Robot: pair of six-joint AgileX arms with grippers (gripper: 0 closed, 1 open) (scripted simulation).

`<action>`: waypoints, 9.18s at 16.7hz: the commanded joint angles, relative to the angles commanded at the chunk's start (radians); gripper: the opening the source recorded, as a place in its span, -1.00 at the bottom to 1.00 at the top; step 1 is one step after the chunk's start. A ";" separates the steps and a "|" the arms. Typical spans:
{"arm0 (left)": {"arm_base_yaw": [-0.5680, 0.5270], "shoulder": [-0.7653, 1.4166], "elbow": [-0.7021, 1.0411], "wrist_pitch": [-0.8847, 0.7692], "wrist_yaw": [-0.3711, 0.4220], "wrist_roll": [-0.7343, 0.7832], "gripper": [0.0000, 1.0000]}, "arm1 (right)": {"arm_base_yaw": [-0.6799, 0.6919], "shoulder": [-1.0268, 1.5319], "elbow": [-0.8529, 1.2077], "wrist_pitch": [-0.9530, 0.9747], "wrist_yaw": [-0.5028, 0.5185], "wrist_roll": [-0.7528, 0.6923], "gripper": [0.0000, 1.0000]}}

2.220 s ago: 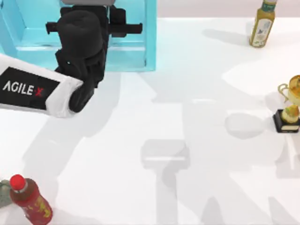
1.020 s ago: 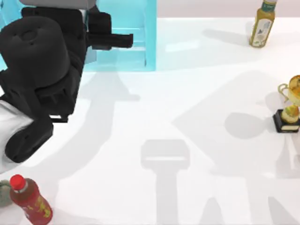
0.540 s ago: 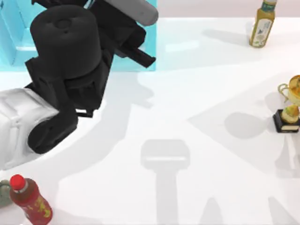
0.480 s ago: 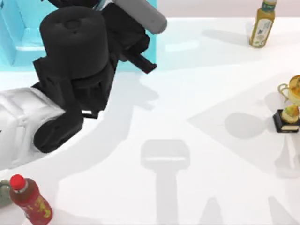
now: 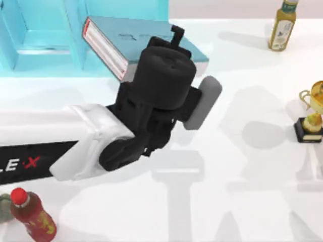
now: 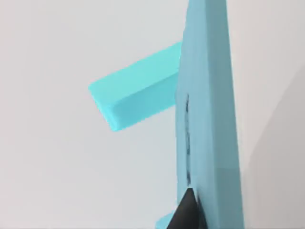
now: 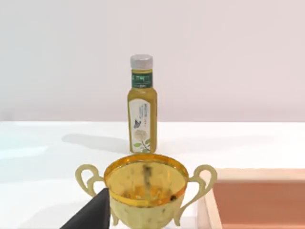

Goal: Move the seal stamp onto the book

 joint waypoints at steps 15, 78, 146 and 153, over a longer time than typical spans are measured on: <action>-0.241 0.391 0.207 -0.394 -0.368 1.732 -1.00 | 0.000 0.000 0.000 0.000 0.000 0.000 1.00; -0.380 0.530 0.324 -0.587 -0.554 1.943 1.00 | 0.000 0.000 0.000 0.000 0.000 0.000 1.00; 0.873 -1.644 -0.954 -0.287 0.705 -1.674 1.00 | -0.084 0.370 0.347 -0.295 0.024 -0.108 1.00; 0.873 -1.644 -0.954 -0.287 0.705 -1.674 1.00 | -0.229 1.051 0.962 -0.777 0.018 -0.265 1.00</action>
